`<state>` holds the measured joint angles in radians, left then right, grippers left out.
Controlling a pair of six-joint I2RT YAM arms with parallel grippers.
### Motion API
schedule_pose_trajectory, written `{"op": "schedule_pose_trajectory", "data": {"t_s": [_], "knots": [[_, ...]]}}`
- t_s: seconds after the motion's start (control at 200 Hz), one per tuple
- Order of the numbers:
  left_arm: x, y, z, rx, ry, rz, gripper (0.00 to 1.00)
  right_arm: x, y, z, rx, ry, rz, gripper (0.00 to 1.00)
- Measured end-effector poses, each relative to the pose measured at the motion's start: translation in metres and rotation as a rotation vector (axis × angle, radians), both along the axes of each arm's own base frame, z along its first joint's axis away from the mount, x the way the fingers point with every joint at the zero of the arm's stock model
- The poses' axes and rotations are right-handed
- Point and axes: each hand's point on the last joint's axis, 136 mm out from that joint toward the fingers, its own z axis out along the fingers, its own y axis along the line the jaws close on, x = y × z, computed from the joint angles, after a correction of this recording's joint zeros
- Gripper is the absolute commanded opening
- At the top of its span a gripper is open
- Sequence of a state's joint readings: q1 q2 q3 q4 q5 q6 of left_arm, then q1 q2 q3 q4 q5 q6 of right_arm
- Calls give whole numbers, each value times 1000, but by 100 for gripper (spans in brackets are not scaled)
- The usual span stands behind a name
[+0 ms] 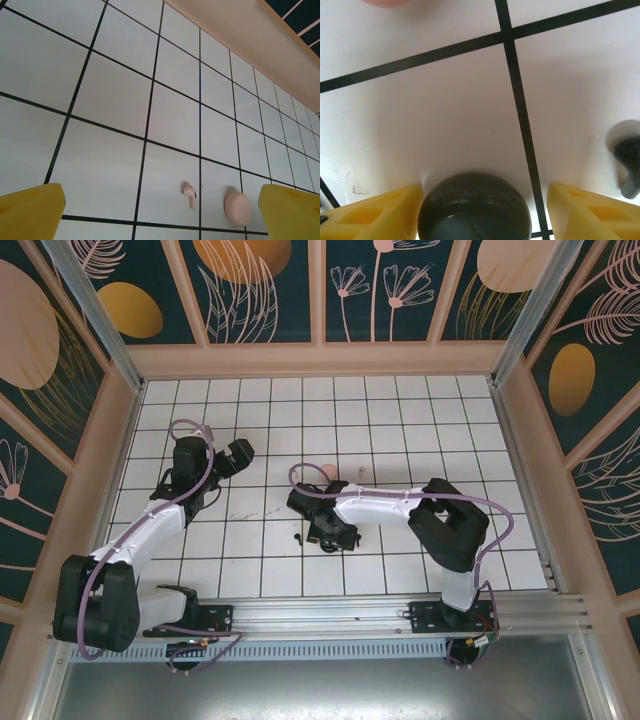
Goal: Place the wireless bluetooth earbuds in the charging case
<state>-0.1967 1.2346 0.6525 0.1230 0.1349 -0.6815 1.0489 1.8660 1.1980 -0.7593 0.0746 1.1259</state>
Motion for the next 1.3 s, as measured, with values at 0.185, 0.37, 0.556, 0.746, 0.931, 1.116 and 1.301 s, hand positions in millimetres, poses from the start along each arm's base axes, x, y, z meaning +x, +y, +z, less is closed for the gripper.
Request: {"op": "schedule_pose_trajectory", "data": {"t_s": [0.185, 0.37, 0.556, 0.746, 0.931, 1.116, 1.301], "knots": [[0, 0, 0, -1, -1, 0, 99, 1, 1, 0, -4, -4, 70, 53], [0, 0, 0, -1, -1, 0, 99, 1, 2, 1, -13, -8, 207, 46], [0, 0, 0, -1, 0, -1, 99, 1, 3, 2, -31, -15, 374, 45], [-1, -2, 1, -7, 0, -10, 99, -3, 5, 2, -67, -22, 565, 57], [-1, -2, 1, -8, -1, -12, 98, 0, 7, 9, -103, -26, 630, 64], [-1, -2, 1, -9, -2, -12, 99, 15, 30, 44, -43, -83, 489, 68], [0, -2, 3, -10, -4, -12, 99, 10, 34, 63, 65, -82, 205, 72]]}}
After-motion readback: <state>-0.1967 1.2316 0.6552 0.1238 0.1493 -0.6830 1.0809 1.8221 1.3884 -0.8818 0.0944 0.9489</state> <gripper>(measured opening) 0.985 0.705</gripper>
